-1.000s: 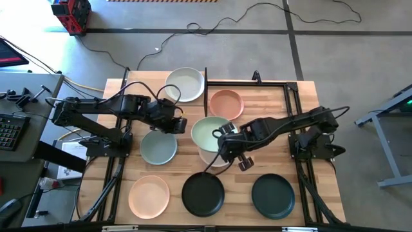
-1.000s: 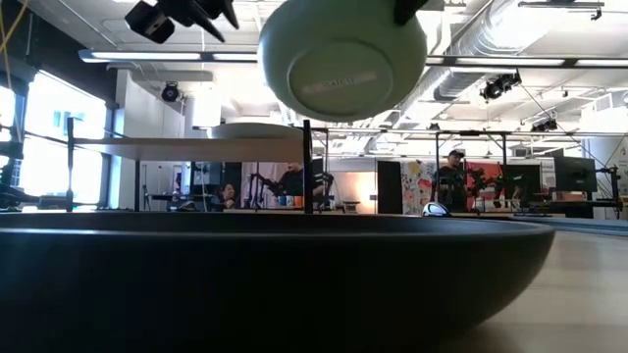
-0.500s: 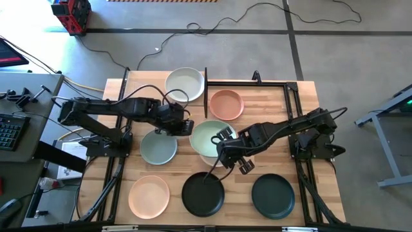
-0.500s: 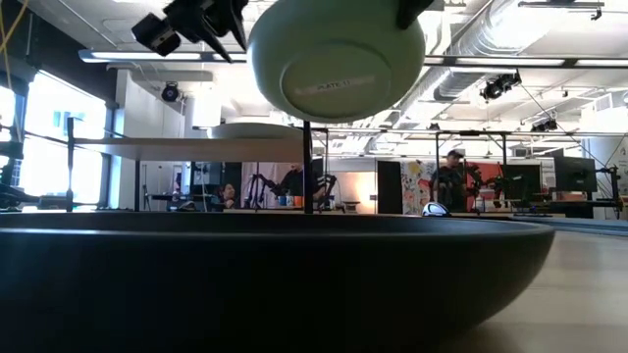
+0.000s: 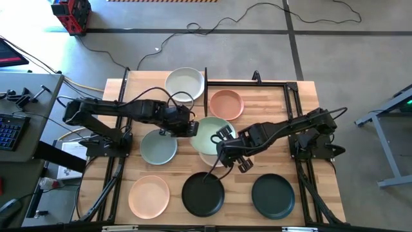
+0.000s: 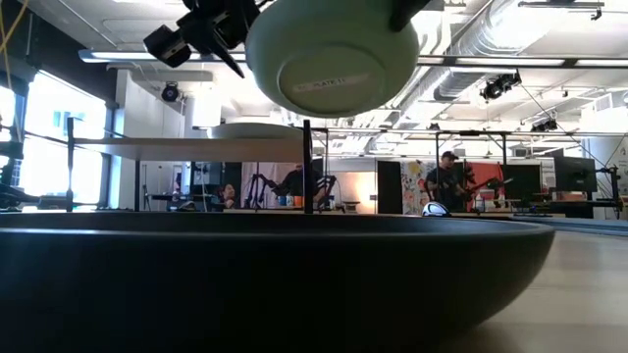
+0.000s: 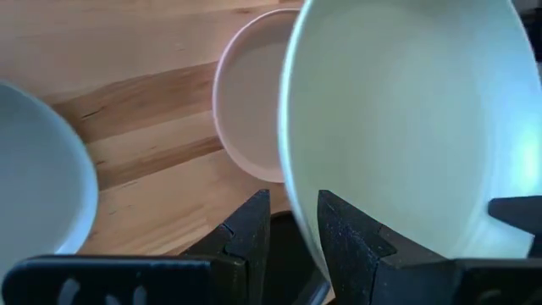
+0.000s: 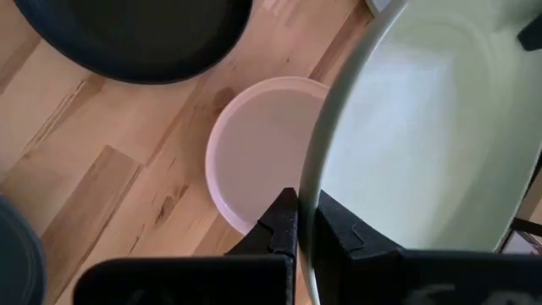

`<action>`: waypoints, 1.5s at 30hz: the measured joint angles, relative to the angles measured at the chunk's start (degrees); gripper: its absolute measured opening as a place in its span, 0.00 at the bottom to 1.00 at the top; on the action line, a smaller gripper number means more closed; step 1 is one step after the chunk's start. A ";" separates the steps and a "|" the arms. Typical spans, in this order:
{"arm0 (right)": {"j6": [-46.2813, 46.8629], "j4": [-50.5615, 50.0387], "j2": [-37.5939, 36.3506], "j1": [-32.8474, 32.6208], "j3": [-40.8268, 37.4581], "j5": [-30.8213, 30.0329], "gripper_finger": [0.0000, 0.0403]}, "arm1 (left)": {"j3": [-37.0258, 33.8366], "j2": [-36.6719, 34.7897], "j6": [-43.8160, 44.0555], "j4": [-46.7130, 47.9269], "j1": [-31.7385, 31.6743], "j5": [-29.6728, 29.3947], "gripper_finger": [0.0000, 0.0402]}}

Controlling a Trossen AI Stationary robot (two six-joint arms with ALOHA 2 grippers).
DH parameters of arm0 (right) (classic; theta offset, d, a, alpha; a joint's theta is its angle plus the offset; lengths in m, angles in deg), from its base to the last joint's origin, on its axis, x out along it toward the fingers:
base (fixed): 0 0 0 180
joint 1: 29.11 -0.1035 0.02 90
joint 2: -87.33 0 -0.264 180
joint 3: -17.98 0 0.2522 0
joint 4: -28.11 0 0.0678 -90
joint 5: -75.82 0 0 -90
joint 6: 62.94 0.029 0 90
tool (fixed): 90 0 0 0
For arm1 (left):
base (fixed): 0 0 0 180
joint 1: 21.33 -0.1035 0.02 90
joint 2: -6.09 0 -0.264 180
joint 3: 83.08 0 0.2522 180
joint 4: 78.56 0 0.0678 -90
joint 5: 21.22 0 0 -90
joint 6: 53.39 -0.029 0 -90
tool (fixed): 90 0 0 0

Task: Place and stack plates onto a shelf
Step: Stack the green plate on top of the white plate on the shelf

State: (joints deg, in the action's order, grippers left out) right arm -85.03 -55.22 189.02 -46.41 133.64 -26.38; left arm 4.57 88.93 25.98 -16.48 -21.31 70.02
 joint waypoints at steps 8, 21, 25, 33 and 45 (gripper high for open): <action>-0.06 0.86 0.00 0.00 -0.01 -1.32 0.00 | 0.01 1.00 0.00 -1.27 -0.11 0.06 0.22; -0.06 -0.21 0.00 0.00 -0.01 -1.17 0.00 | -0.02 1.19 -2.21 -1.51 -0.11 0.04 0.17; -0.09 -0.20 0.00 0.00 -0.01 -1.15 0.00 | -0.02 1.19 -4.17 -1.50 -0.17 -0.32 0.07; -0.08 0.15 0.00 -0.07 -0.01 -1.06 0.00 | -0.02 1.19 -5.72 -1.64 -0.22 -0.71 0.02; 2.22 -0.25 0.00 -0.01 -0.01 -1.56 0.14 | -0.02 1.19 -7.91 -1.29 -0.99 0.41 0.02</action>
State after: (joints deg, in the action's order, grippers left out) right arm -82.82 -55.47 189.02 -46.41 133.62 -27.94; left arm 4.54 90.12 18.07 -17.77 -22.30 70.43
